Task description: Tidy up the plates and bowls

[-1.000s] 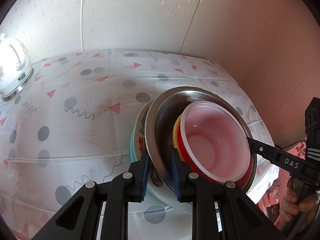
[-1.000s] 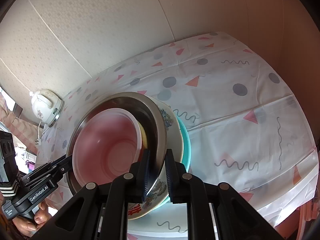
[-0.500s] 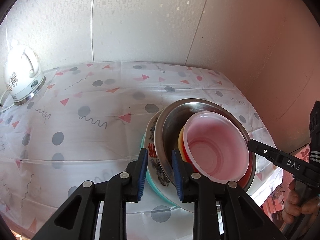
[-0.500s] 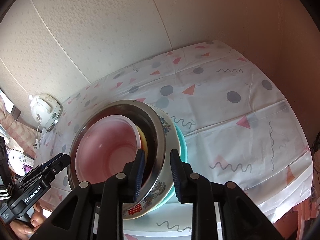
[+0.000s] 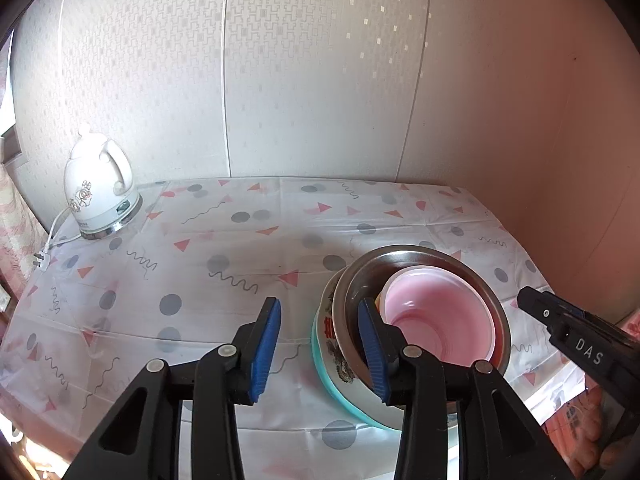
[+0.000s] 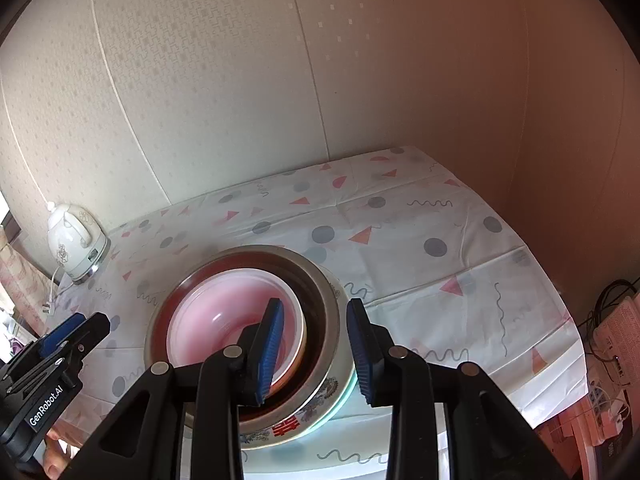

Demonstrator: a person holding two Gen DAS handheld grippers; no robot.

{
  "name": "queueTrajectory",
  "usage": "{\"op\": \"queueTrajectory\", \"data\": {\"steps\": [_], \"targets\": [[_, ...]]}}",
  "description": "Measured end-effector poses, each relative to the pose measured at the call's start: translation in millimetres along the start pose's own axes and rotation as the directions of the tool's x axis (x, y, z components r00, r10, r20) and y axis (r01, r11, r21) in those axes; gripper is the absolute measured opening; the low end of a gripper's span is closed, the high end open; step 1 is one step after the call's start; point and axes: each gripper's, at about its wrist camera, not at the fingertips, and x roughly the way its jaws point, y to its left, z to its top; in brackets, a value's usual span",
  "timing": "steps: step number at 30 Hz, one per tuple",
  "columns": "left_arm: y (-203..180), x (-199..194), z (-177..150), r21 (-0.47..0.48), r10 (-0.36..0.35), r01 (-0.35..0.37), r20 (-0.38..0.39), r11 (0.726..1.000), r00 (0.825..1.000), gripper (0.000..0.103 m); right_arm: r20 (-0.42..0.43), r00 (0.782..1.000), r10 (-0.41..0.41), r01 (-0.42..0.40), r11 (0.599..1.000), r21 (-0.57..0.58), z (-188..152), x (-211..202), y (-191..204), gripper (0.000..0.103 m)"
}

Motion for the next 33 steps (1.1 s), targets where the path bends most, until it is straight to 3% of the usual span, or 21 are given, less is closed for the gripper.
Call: {"op": "queueTrajectory", "data": {"steps": [9, 33], "targets": [[1.0, -8.4, -1.2, -0.009, 0.024, -0.024, 0.02, 1.0, 1.0, 0.045, 0.008, 1.0, -0.011, 0.011, 0.999, -0.044, -14.2, -3.1, 20.5, 0.033], [0.6, -12.4, -3.4, -0.001, 0.026, -0.026, 0.023, 1.0, 0.999, 0.052, -0.002, 1.0, -0.026, 0.026, 0.998, -0.049, -16.0, -2.3, 22.3, 0.033]]}}
